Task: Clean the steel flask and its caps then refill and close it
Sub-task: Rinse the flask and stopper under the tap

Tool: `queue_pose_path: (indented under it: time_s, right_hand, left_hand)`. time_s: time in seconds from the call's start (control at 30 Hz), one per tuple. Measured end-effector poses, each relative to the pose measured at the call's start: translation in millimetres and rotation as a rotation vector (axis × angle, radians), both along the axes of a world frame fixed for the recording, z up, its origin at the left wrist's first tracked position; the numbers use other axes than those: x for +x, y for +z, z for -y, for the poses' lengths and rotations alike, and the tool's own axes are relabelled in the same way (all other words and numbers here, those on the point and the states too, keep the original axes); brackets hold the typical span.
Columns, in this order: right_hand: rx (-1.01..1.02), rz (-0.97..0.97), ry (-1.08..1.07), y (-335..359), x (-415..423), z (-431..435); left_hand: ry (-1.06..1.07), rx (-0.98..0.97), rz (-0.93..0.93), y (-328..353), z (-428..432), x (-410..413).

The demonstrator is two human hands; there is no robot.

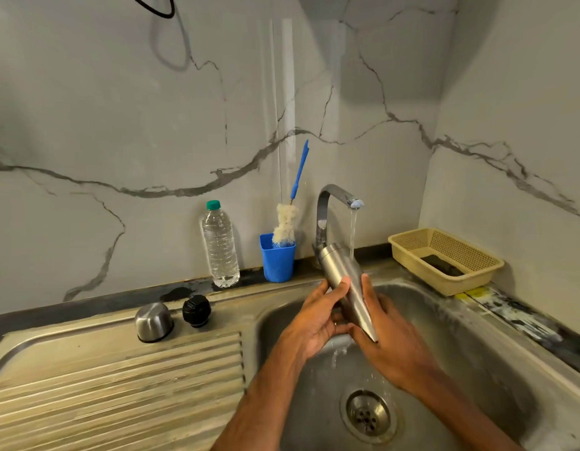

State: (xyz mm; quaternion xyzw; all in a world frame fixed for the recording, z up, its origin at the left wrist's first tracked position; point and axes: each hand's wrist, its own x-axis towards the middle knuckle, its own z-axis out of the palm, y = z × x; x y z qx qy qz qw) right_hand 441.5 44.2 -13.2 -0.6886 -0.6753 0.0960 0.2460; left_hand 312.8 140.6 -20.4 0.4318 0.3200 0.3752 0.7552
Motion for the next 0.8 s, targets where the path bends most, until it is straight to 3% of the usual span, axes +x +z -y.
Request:
queue_pose_path:
  time_s: [0.3,0.37,0.5,0.57,0.67,0.8]
  right_hand:
    - [0.005,0.058,0.152,20,-7,-50]
    - [0.043,-0.078,0.138,29,-3,-72]
    - [0.102,-0.562,0.123,28,9,-94]
    - [0.067,-0.628,0.135,16,11,-89]
    - [-0.020,-0.522,0.102,0,6,-57]
    - [0.028,-0.169,0.214,-15,-2,-9]
  left_hand:
    - [-0.047,0.048,0.031,-9,1,-3]
    - [-0.081,0.055,0.054,-11,0,-1]
    - [-0.056,0.010,0.125,-12,-3,-1]
    - [-0.028,0.004,0.144,-12,-3,-2]
    - [0.026,-0.013,0.181,-14,-6,-6]
    - [0.089,-0.027,0.176,-15,-7,-9]
